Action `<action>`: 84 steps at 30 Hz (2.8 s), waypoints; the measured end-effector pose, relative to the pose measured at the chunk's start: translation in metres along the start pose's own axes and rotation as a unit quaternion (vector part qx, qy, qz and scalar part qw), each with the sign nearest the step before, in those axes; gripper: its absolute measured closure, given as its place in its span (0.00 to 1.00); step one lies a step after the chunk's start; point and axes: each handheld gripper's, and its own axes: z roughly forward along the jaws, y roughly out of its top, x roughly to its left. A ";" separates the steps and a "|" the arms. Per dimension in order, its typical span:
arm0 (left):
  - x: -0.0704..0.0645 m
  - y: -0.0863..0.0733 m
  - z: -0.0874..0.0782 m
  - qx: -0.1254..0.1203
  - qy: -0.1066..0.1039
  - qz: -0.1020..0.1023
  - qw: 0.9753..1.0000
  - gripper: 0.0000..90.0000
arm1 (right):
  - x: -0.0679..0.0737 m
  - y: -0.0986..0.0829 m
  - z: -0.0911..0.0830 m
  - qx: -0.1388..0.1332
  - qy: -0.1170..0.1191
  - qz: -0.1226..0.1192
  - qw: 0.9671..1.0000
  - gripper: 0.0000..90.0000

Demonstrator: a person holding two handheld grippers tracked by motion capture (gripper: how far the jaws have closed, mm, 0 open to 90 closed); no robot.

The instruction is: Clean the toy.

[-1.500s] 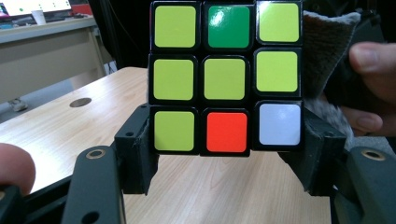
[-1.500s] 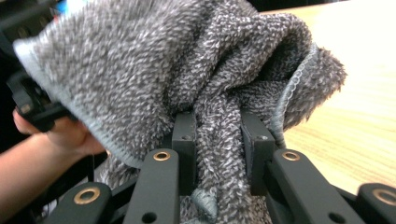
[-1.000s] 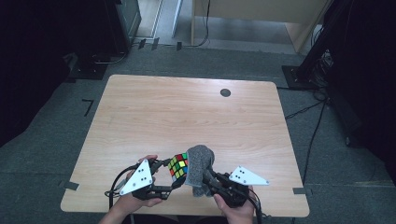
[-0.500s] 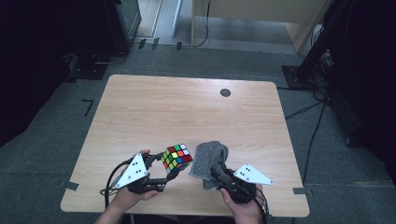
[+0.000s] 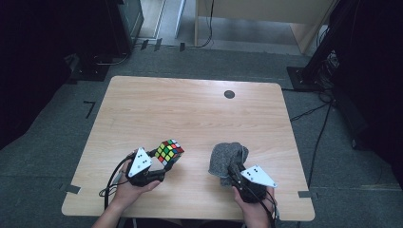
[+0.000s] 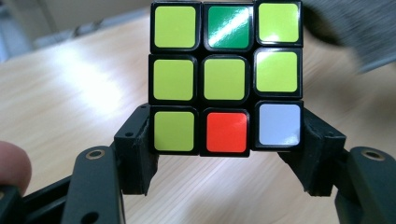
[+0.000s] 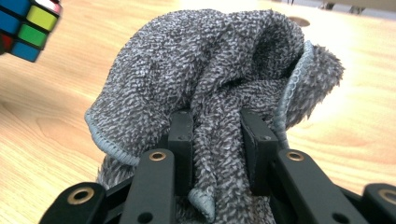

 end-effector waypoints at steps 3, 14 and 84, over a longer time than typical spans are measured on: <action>0.005 -0.008 0.010 0.036 0.018 -0.009 0.999 0.38 | -0.002 -0.002 0.003 0.005 0.003 0.006 1.000 0.77; 0.017 -0.022 0.025 0.079 0.026 -0.046 0.995 0.38 | 0.000 -0.009 0.012 0.021 0.011 0.006 1.000 0.77; 0.056 -0.049 -0.082 0.023 0.048 -0.147 0.988 0.17 | -0.082 -0.024 -0.033 0.064 -0.013 0.063 0.996 0.07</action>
